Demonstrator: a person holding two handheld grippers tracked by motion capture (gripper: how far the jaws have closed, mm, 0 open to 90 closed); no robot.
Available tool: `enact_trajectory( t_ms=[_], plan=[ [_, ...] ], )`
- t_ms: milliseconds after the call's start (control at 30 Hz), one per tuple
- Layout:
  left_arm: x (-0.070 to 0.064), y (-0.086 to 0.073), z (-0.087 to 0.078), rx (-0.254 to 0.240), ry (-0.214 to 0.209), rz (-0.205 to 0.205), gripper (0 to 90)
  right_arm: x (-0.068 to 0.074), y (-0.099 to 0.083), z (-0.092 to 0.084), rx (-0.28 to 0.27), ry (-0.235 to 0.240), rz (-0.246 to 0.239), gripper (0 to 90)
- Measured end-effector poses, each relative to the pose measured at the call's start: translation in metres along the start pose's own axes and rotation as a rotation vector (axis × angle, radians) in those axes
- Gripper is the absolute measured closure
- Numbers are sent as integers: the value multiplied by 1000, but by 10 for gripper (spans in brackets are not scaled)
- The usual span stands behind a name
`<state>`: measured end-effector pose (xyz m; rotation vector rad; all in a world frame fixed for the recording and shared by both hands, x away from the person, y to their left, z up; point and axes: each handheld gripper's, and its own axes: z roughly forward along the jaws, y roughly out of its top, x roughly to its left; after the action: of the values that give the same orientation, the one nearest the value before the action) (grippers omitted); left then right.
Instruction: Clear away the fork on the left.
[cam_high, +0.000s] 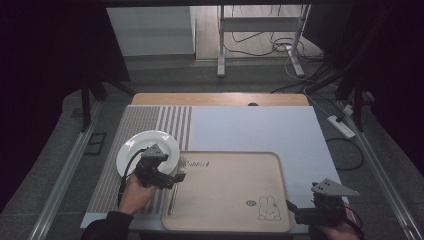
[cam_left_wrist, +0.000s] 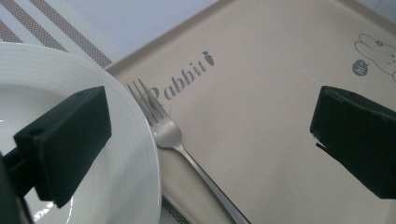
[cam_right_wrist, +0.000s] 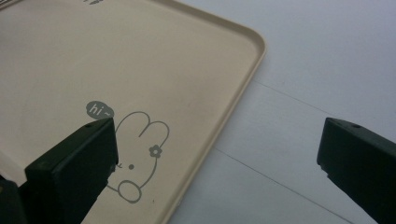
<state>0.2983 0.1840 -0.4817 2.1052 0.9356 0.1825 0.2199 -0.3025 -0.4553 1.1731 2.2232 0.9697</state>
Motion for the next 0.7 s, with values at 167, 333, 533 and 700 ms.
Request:
enact_trajectory(
  t_ms=[167,333,533,700],
  plan=[
    [0,-1,-4,-5,7,-3,1,0,0,0,0,2,-2,0],
    [3,-3,-11,-15,16,-19,2,1,0,1,2,2,-8,0],
    [4,-5,-15,-23,19,-29,2,1,0,1,2,-4,-4,0],
    [4,-7,-19,-23,22,-33,2,1,0,1,2,-8,-3,0]
  ],
)
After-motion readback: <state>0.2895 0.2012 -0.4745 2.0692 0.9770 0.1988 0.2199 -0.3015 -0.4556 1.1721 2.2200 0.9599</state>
